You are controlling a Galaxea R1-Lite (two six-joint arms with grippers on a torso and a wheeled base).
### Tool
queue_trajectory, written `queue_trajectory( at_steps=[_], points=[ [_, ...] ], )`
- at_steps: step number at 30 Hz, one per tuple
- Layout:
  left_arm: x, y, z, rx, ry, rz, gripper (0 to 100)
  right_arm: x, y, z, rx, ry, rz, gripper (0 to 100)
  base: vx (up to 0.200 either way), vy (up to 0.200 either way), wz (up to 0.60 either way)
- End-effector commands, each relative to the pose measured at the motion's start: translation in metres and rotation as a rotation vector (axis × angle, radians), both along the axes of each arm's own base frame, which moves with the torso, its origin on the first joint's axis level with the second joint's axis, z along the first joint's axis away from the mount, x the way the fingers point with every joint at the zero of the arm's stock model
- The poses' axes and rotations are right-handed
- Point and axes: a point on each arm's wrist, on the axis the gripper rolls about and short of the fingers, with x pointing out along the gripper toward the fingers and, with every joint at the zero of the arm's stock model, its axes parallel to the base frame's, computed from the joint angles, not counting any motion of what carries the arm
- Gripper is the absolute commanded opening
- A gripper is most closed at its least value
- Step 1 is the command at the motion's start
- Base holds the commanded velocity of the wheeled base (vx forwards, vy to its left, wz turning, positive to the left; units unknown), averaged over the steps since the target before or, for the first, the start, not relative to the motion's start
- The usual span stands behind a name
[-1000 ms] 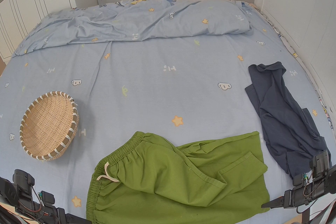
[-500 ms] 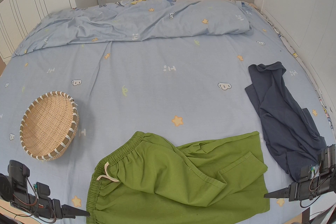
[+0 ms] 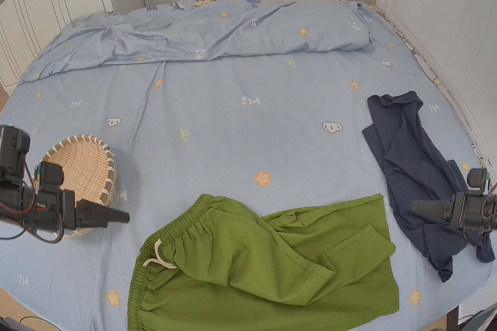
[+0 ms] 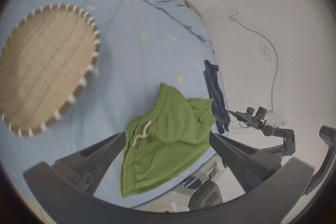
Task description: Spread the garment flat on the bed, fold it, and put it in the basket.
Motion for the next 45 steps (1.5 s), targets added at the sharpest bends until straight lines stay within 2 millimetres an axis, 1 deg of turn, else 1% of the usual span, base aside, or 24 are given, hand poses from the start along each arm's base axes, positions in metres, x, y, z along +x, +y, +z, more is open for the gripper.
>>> queue_trajectory(
  at_steps=[1, 3, 5, 6, 8, 9, 10, 11, 12, 13, 14, 15, 17, 20, 21, 23, 28, 29, 31, 32, 37, 38, 45],
  points=[
    [0.097, -0.025, -0.009, -0.017, 0.073, -0.085, 100, 0.060, -0.009, 0.036, -0.041, -0.146, 0.004, 100, 0.000, 0.000, 0.00],
    [0.112, -0.032, -0.012, -0.016, 0.074, -0.104, 100, 0.067, -0.007, 0.045, -0.041, -0.180, 0.016, 100, 0.000, 0.000, 0.00],
    [0.128, -0.039, -0.014, -0.014, 0.068, -0.120, 100, 0.073, -0.001, 0.048, -0.039, -0.190, 0.038, 100, 0.000, 0.000, 0.00],
    [0.135, -0.042, -0.014, -0.015, 0.063, -0.127, 100, 0.074, 0.000, 0.047, -0.038, -0.188, 0.041, 100, 0.000, 0.000, 0.00],
    [0.136, -0.042, -0.013, -0.015, 0.060, -0.129, 100, 0.075, 0.000, 0.048, -0.038, -0.189, 0.041, 100, 0.000, 0.000, 0.00],
    [0.158, -0.049, -0.015, -0.019, 0.058, -0.137, 100, 0.074, 0.007, 0.044, -0.036, -0.175, 0.067, 100, 0.000, 0.000, 0.00],
    [0.167, -0.051, -0.018, -0.017, 0.069, -0.139, 100, 0.074, 0.011, 0.041, -0.034, -0.166, 0.083, 100, 0.000, 0.000, 0.00],
    [0.167, -0.051, -0.018, -0.017, 0.069, -0.139, 100, 0.074, 0.011, 0.041, -0.034, -0.166, 0.083, 100, 0.000, 0.000, 0.00],
    [0.182, -0.063, -0.025, -0.012, 0.089, -0.164, 100, 0.074, 0.014, 0.040, -0.034, -0.160, 0.095, 100, 0.000, 0.000, 0.00],
    [0.185, -0.066, -0.026, -0.011, 0.095, -0.170, 100, 0.074, 0.015, 0.039, -0.033, -0.158, 0.097, 100, 0.000, 0.000, 0.00],
    [0.191, -0.074, -0.032, -0.005, 0.127, -0.188, 100, 0.074, 0.016, 0.037, -0.033, -0.151, 0.103, 100, 0.000, 0.000, 0.00],
    [0.191, -0.079, -0.039, 0.002, 0.171, -0.205, 100, 0.074, 0.018, 0.037, -0.032, -0.150, 0.109, 100, 0.000, 0.000, 0.00],
    [0.189, -0.085, -0.045, 0.012, 0.213, -0.227, 100, 0.074, 0.018, 0.036, -0.033, -0.148, 0.110, 100, 0.000, 0.000, 0.00],
    [0.188, -0.084, -0.055, 0.027, 0.237, -0.246, 100, 0.074, 0.018, 0.036, -0.032, -0.147, 0.107, 100, 0.000, 0.000, 0.00],
    [0.188, -0.084, -0.055, 0.027, 0.237, -0.246, 100, 0.074, 0.018, 0.036, -0.032, -0.147, 0.107, 100, 0.000, 0.000, 0.00],
    [0.188, -0.083, -0.065, 0.037, 0.257, -0.256, 100, 0.074, 0.019, 0.035, -0.031, -0.142, 0.111, 100, 0.000, 0.000, 0.00],
    [0.188, -0.086, -0.068, 0.038, 0.265, -0.267, 100, 0.074, 0.020, 0.035, -0.032, -0.142, 0.117, 100, 0.000, 0.000, 0.00],
    [0.188, -0.090, -0.072, 0.040, 0.273, -0.278, 100, 0.074, 0.020, 0.035, -0.032, -0.141, 0.117, 100, 0.000, 0.000, 0.00],
    [0.188, -0.091, -0.072, 0.041, 0.274, -0.278, 100, 0.074, 0.020, 0.035, -0.032, -0.142, 0.117, 100, 0.000, 0.000, 0.00],
    [0.190, -0.094, -0.078, 0.043, 0.285, -0.284, 100, 0.074, 0.020, 0.035, -0.031, -0.143, 0.116, 100, 0.000, 0.000, 0.00],
    [0.191, -0.099, -0.084, 0.042, 0.294, -0.297, 100, 0.074, 0.021, 0.034, -0.031, -0.137, 0.117, 100, 0.000, 0.000, 0.00],
    [0.191, -0.101, -0.084, 0.044, 0.293, -0.304, 0, 0.074, 0.021, 0.034, -0.030, -0.135, 0.119, 100, 0.000, 0.000, 0.00],
    [0.192, -0.100, -0.083, 0.034, 0.289, -0.303, 0, 0.076, 0.022, 0.030, -0.029, -0.123, 0.121, 100, 0.000, 0.000, 0.00]
  ],
)
